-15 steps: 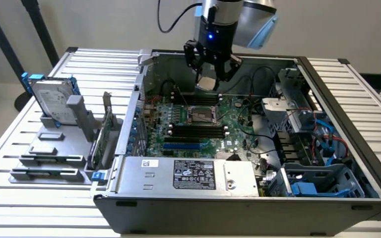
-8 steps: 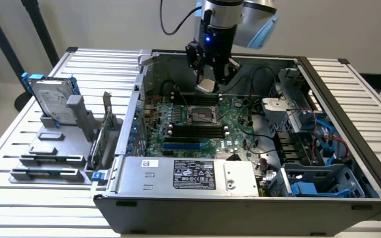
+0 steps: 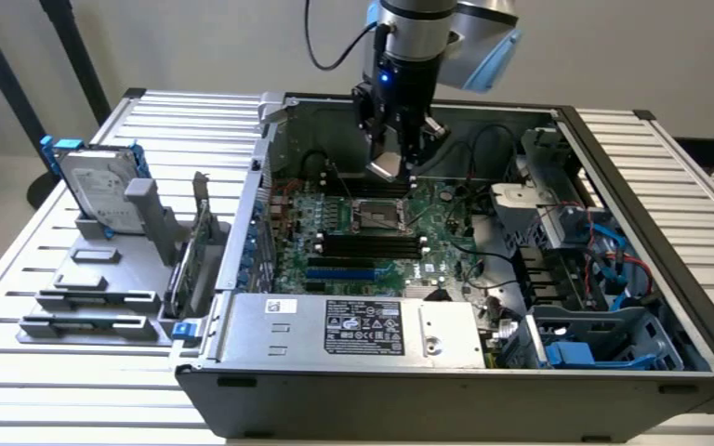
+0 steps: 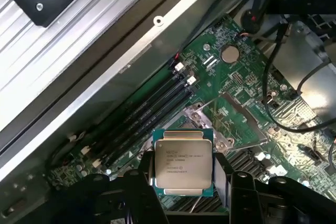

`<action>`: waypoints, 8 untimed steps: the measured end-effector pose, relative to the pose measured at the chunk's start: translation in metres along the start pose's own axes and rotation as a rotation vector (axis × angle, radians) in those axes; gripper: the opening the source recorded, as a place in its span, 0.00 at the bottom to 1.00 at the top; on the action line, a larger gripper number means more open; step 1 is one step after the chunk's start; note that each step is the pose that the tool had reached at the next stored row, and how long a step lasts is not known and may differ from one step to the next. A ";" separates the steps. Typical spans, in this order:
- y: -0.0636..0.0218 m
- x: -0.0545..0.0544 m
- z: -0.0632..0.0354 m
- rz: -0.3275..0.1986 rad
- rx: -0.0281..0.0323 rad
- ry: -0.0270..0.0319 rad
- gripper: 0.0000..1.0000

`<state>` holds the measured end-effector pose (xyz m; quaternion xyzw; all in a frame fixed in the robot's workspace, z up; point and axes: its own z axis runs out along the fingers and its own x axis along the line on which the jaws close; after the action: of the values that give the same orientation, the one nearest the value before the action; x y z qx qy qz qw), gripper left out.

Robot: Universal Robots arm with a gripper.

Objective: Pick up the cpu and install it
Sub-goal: 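Place the cpu into insertion slot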

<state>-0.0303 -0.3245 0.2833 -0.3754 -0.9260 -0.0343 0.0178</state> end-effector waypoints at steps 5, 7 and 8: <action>-0.0003 0.000 0.0051 0.091 -0.0054 -0.0046 0.55; -0.0004 0.000 0.0071 0.127 -0.0074 -0.0064 0.55; -0.0004 0.000 0.0081 0.145 -0.0086 -0.0073 0.55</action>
<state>-0.0303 -0.3245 0.2752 -0.4415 -0.8964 -0.0355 0.0153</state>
